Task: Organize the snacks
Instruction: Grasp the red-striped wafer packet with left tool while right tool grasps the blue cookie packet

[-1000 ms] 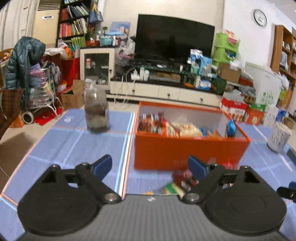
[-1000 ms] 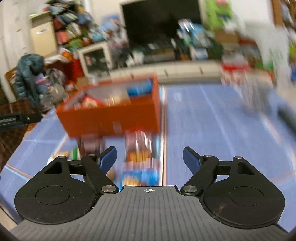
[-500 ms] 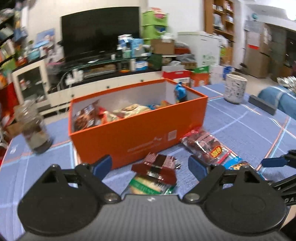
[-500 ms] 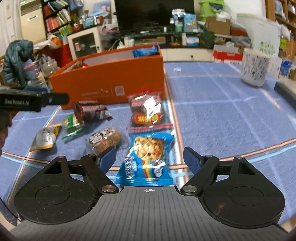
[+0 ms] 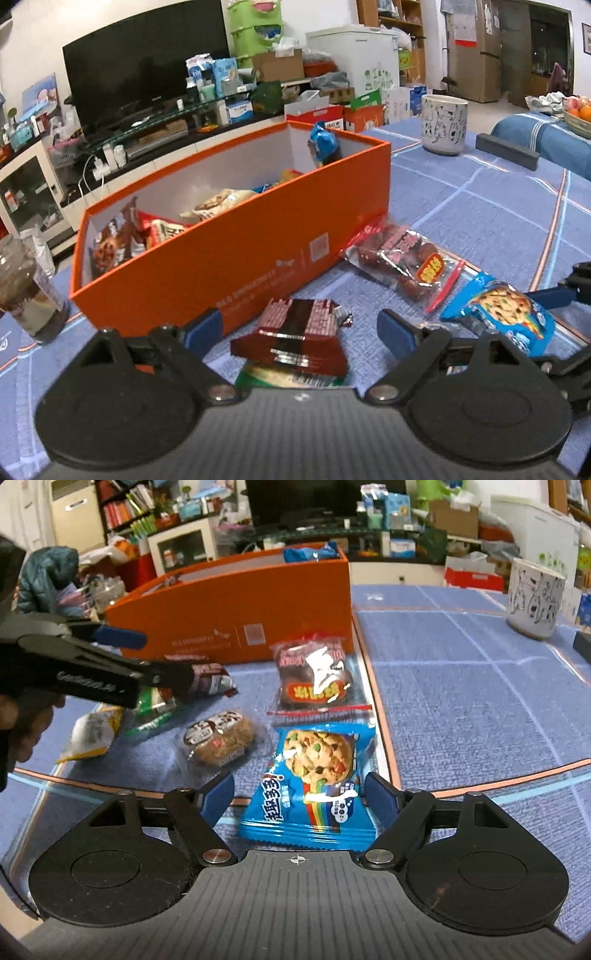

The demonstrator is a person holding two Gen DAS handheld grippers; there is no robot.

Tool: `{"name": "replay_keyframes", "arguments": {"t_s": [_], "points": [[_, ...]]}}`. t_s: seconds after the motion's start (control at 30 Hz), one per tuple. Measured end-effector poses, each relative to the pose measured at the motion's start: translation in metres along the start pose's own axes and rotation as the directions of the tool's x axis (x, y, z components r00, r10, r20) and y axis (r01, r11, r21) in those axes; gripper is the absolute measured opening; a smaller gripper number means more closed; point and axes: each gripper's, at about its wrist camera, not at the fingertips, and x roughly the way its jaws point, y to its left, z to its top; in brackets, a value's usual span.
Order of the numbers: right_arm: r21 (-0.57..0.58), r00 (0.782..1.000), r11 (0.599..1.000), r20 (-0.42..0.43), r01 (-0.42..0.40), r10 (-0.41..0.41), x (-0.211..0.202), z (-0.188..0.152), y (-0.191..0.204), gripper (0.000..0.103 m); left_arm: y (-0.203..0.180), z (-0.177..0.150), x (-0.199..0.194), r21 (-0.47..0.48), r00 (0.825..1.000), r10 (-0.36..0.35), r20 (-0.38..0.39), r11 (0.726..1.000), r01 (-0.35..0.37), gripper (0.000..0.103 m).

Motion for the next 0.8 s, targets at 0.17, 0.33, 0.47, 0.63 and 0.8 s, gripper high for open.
{"name": "replay_keyframes", "arguments": {"t_s": [0.17,0.33,0.47,0.63,0.8], "points": [[-0.023,1.0,1.0,0.01,0.001,-0.001,0.005,0.0,0.003,0.07,-0.005,0.006,0.014,-0.001,0.999,-0.034,-0.003,0.999,0.034,0.089],[-0.01,1.0,1.0,0.007,-0.019,0.019,0.003,0.002,-0.006,0.069,-0.005,0.005,0.028,-0.01,0.997,-0.042,-0.058,0.999,0.042,0.082],[0.002,1.0,1.0,0.01,-0.025,0.025,0.004,0.003,-0.011,0.069,0.005,0.006,0.03,-0.09,0.996,-0.04,-0.078,0.995,0.033,0.076],[-0.016,1.0,1.0,0.012,-0.014,0.014,0.006,0.004,-0.009,0.069,0.009,0.0,0.037,-0.119,0.991,0.001,-0.136,0.993,-0.017,0.076],[-0.027,1.0,1.0,0.014,0.006,-0.006,0.007,0.005,-0.009,0.064,0.001,-0.003,0.038,-0.145,0.983,0.044,-0.177,0.987,-0.07,0.07]]}}
